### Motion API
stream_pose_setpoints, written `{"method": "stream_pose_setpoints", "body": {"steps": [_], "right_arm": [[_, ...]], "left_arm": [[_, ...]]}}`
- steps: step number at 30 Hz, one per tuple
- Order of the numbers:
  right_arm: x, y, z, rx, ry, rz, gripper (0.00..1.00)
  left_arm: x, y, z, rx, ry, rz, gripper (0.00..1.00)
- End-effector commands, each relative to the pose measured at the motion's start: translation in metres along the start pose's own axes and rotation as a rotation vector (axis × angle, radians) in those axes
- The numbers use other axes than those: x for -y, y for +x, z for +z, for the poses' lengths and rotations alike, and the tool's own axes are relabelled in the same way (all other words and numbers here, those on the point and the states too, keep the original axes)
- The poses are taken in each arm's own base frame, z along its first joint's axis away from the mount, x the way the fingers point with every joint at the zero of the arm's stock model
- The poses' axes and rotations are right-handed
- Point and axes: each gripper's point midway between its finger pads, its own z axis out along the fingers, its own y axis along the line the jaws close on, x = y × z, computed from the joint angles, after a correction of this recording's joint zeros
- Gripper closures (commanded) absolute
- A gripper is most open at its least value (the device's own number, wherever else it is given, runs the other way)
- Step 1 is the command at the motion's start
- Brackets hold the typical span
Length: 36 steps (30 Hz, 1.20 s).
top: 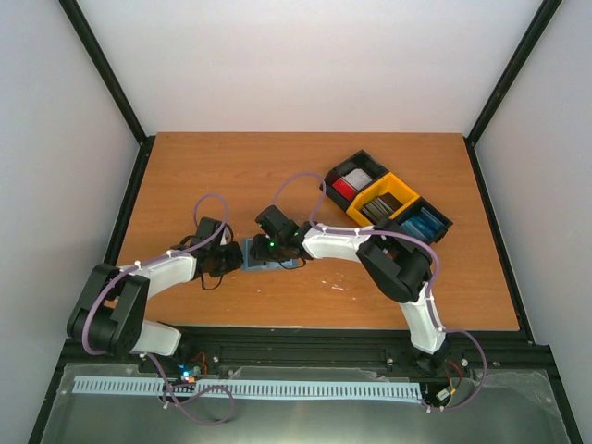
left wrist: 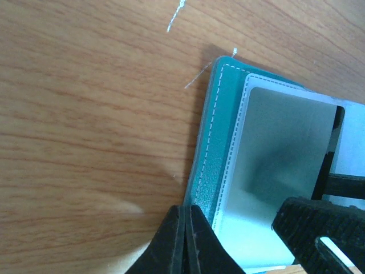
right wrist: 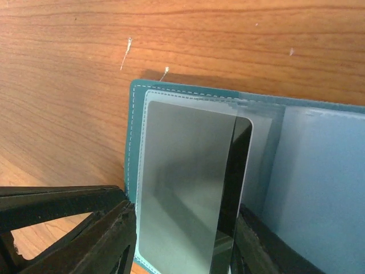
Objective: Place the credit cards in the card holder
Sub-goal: Insert the credit card into the card holder.
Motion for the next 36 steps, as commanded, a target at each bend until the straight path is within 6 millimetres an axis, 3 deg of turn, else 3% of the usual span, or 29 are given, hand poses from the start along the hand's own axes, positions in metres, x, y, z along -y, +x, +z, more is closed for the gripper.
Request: {"method": "stream_pose_setpoints", "body": {"steps": [1,6,9,14,17,21,27,33,36], "right_arm": [[0.020,0.016,0.011,-0.040,0.105,-0.028,0.54],[-0.007,0.011,0.006,-0.040,-0.015,-0.076,0.48],[-0.014,0.009,0.002,-0.055,-0.020,-0.116,0.45],[0.001,-0.006,-0.021,-0.002,0.069,-0.120,0.34],[0.009,-0.015,-0.033,0.024,0.091,-0.103,0.33],[0.017,-0.017,-0.032,0.018,0.122,-0.089,0.32],[0.025,-0.007,-0.016,-0.030,0.140,-0.075,0.34],[0.016,-0.001,-0.012,-0.053,0.088,-0.082,0.54],[0.016,0.001,-0.010,-0.064,0.082,-0.081,0.55]], "left_arm": [[0.001,0.002,0.004,0.000,0.017,-0.019,0.99],[0.003,0.004,0.004,-0.002,0.033,-0.015,0.99],[0.005,0.003,0.003,-0.001,0.041,-0.010,0.99],[0.008,0.001,-0.002,0.015,0.055,-0.003,0.99],[0.010,-0.001,-0.005,0.025,0.064,0.004,0.98],[0.014,-0.003,-0.006,0.031,0.077,0.013,0.97],[0.015,-0.003,-0.009,0.035,0.085,0.016,0.97],[0.017,-0.003,-0.011,0.039,0.097,0.019,0.97],[0.018,-0.001,-0.010,0.033,0.109,0.022,0.98]]}}
